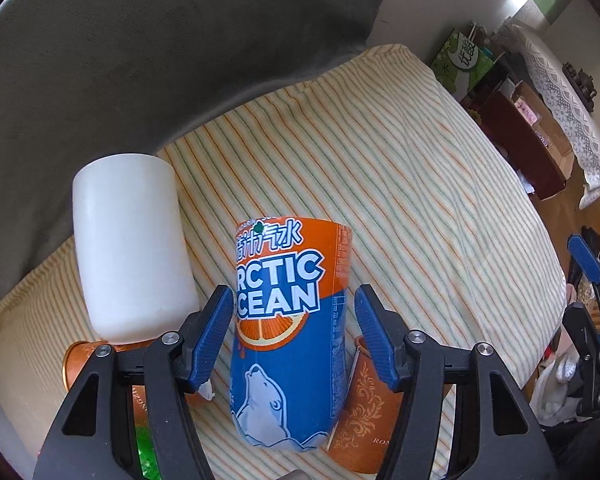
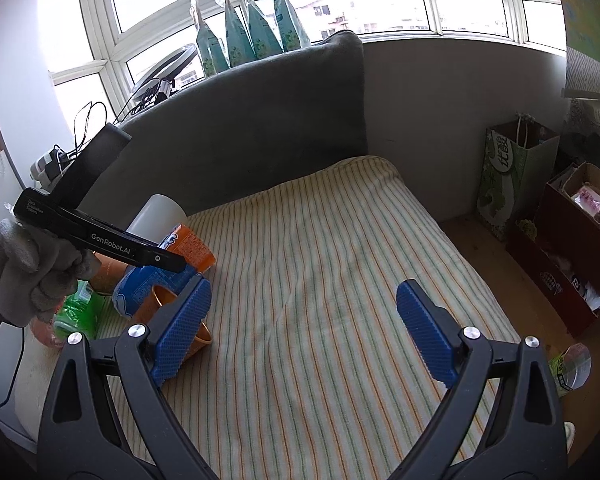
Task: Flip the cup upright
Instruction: 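Move the left tool down onto the lying blue-and-orange Arctic Ocean can, then close the left tool fingers around the Arctic Ocean can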
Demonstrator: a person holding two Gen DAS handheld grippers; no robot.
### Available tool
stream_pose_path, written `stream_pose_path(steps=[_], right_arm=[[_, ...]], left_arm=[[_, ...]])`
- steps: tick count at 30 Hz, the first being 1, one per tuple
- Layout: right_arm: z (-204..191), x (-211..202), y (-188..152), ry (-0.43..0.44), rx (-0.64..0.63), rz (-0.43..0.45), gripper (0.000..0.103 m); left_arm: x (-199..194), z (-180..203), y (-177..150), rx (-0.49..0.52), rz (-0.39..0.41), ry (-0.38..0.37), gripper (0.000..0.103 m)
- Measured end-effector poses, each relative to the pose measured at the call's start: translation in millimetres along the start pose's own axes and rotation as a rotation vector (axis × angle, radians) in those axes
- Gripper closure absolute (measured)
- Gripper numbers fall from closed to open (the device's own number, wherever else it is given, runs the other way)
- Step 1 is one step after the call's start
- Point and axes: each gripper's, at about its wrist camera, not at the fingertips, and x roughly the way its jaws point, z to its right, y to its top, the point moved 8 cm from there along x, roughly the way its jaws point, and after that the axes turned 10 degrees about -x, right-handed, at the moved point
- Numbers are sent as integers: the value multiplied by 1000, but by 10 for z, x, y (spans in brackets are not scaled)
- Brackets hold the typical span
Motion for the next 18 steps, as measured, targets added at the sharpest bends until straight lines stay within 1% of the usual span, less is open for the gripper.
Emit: stream_pose_path(steps=[2, 4, 5, 10, 18], right_arm=[[4, 0, -7, 0, 5, 1, 7], [12, -6, -13, -1, 10, 3, 7], [24, -9, -13, -2, 12, 5, 7], [76, -24, -21, -10, 26, 9, 7], [82, -27, -43, -5, 31, 8, 7]], left_arm=[[29, 5, -8, 18, -7, 23, 41], [51, -2, -5, 19, -12, 27, 41], [63, -11, -4, 14, -15, 26, 43], [30, -14, 15, 4, 8, 30, 47], [-146, -21, 47, -12, 51, 15, 47]])
